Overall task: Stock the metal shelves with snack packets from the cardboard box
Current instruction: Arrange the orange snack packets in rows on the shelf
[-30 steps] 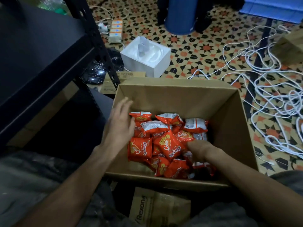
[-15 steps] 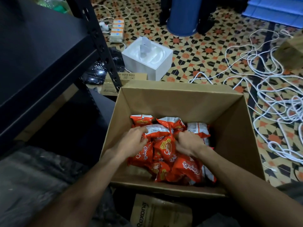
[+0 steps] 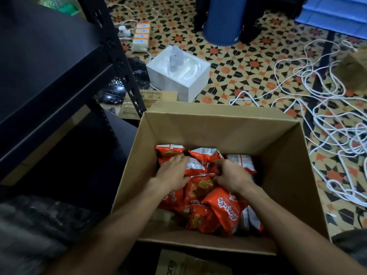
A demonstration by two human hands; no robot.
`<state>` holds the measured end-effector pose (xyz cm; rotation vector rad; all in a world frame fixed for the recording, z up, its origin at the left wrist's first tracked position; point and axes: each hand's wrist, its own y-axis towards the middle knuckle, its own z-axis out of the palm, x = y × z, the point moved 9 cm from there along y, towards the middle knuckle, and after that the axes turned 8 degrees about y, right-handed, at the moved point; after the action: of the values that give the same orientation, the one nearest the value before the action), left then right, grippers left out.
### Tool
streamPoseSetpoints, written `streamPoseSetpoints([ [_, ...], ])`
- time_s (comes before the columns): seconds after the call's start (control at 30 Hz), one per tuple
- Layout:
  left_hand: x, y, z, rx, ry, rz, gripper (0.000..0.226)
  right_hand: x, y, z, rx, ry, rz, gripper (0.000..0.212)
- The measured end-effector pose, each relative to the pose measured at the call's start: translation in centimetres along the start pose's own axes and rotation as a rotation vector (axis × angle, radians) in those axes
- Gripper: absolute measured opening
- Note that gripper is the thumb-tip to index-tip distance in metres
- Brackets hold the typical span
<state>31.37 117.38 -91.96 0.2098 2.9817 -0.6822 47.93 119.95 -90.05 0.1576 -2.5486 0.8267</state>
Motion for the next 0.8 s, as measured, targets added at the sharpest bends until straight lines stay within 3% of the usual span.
streamPoseSetpoints([
  [0.1,0.1,1.0,2.7,0.086,0.165,-0.036,0.086,-0.8,-1.7,-1.6,-0.06,0.006,-0.013,0.016],
  [0.27,1.8,1.0,1.2,-0.04,0.105,-0.099,0.055,-2.1,-3.0,-2.6,-0.114,0.071,0.028,0.018],
  [0.37,3.1,0.8,-1.5,-0.173,0.125,-0.153,0.048,-2.0,-3.2,-2.7,-0.138,0.085,0.028,0.022],
  [0.53,5.8,2.7,-1.1,0.048,0.172,-0.234,0.066,-1.7,-3.5,-2.8,-0.185,0.069,0.026,0.025],
  [0.63,6.2,2.7,-0.4,0.125,0.136,-0.247,0.051,-1.5,-3.6,-3.1,-0.218,0.083,0.022,0.024],
  [0.8,5.5,0.9,-0.3,0.043,0.197,-0.173,0.046,-0.9,-3.9,-3.9,-0.268,0.123,0.009,0.02],
])
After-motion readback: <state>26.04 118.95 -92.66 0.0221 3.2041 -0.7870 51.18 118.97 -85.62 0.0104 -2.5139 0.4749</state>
